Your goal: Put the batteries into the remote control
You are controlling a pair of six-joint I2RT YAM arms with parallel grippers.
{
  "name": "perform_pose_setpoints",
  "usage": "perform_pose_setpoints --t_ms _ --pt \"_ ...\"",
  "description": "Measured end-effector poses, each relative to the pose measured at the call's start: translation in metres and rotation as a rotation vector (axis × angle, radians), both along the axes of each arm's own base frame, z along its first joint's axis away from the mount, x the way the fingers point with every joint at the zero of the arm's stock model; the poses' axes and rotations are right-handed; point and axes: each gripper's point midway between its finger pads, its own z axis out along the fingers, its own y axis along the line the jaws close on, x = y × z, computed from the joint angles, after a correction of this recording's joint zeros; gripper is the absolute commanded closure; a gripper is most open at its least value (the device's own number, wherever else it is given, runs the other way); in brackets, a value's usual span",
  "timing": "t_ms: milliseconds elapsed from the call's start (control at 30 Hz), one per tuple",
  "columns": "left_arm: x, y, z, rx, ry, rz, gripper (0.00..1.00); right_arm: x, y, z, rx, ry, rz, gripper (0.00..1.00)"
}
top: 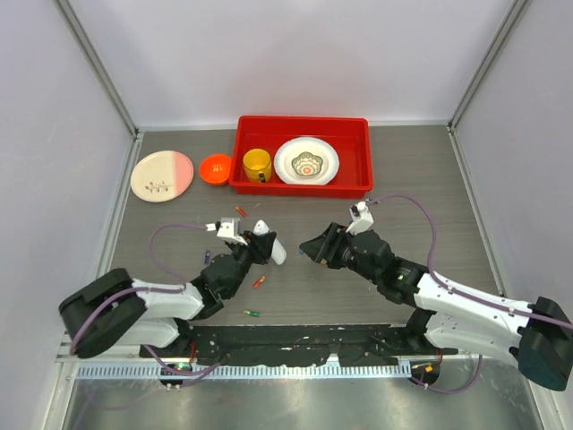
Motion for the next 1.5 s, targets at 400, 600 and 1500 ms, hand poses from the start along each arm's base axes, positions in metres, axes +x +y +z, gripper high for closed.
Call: perform_pose_setpoints --t_ms 400,600,1500 --pt "0.009 -0.002 -0.038 0.051 0.013 0.043 1.0 0.006 0.009 -0.024 0.006 0.03 0.011 0.49" --pt "0.009 -0.002 -0.047 0.065 0.024 0.044 1.0 0.008 0.013 -0.055 0.047 0.122 0.029 0.53" --pt "0.006 0.005 -0.054 0.028 0.052 0.068 1.0 0.014 0.049 -0.098 0.195 0.312 0.152 0.54"
